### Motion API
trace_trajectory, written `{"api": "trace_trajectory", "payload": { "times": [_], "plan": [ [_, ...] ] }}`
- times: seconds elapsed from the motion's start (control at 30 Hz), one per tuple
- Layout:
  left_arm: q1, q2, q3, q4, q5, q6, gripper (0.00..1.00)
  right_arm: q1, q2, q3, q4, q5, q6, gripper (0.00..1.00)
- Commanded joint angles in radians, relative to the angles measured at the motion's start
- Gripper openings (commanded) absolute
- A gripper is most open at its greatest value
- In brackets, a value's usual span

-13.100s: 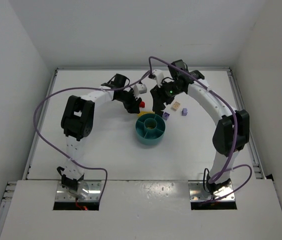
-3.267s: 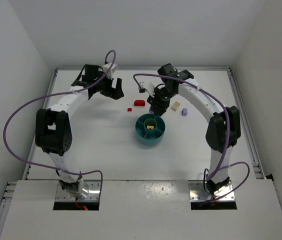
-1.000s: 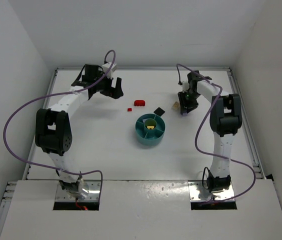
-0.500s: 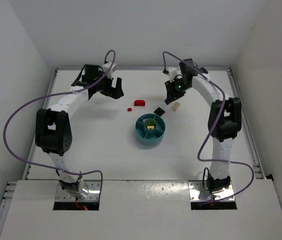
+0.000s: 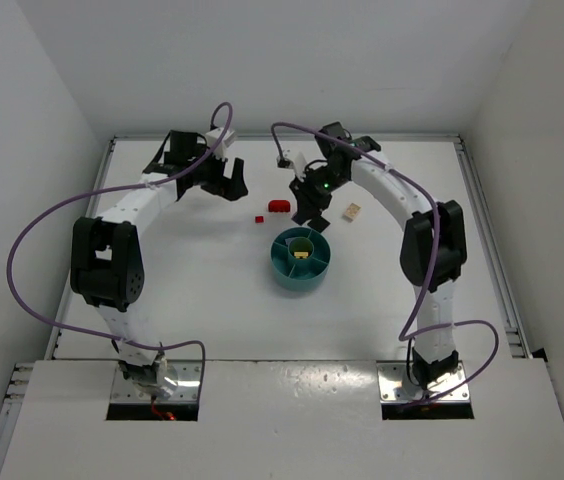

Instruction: Sort the legos into containers by color

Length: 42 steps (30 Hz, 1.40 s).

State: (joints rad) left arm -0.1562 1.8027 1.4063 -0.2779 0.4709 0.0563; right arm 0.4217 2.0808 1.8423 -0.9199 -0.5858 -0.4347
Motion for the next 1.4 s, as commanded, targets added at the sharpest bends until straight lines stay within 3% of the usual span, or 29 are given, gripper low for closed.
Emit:
{"api": "trace_trajectory", "payload": {
  "times": [0.0, 0.17, 0.27, 0.3, 0.4, 0.5, 0.67, 0.77, 0.93, 1.03, 1.17, 1.37],
  "plan": [
    [0.004, -0.055, -0.006, 0.013, 0.018, 0.013, 1.00, 0.034, -0.027, 0.025, -0.066, -0.045, -0.133, 0.14],
    [0.004, -0.055, -0.006, 0.013, 0.009, 0.013, 1.00, 0.054, -0.027, 0.002, -0.108, -0.045, -0.173, 0.17],
    [0.004, -0.055, -0.006, 0.013, 0.009, 0.013, 1.00, 0.054, -0.027, 0.002, -0.108, -0.036, -0.173, 0.26],
    [0.004, -0.055, -0.006, 0.013, 0.009, 0.013, 1.00, 0.054, -0.027, 0.002, -0.108, -0.036, -0.173, 0.34],
    [0.004, -0.045, -0.006, 0.013, 0.009, 0.002, 1.00, 0.054, -0.027, 0.002, -0.108, -0.025, -0.173, 0.45],
    [0.004, -0.034, 0.003, 0.013, 0.009, 0.002, 1.00, 0.063, -0.027, 0.002, -0.079, -0.016, -0.144, 0.49],
    [0.004, 0.007, 0.045, 0.013, 0.020, 0.002, 1.00, 0.049, -0.045, 0.002, 0.028, 0.007, -0.049, 0.50],
    [-0.017, 0.061, 0.101, 0.000, 0.029, 0.025, 1.00, 0.014, -0.077, -0.008, 0.124, 0.068, 0.120, 0.50],
    [-0.114, 0.240, 0.304, -0.163, 0.061, 0.236, 0.94, -0.055, -0.100, -0.044, 0.225, 0.122, 0.321, 0.49],
    [-0.152, 0.347, 0.431, -0.277, 0.095, 0.327, 0.86, -0.104, -0.126, -0.087, 0.259, 0.133, 0.384, 0.49],
    [-0.175, 0.400, 0.461, -0.303, 0.104, 0.396, 0.80, -0.167, -0.136, -0.100, 0.268, 0.142, 0.416, 0.49],
    [-0.210, 0.446, 0.480, -0.313, 0.055, 0.444, 0.80, -0.213, -0.136, -0.100, 0.277, 0.133, 0.435, 0.49]
  ]
}}
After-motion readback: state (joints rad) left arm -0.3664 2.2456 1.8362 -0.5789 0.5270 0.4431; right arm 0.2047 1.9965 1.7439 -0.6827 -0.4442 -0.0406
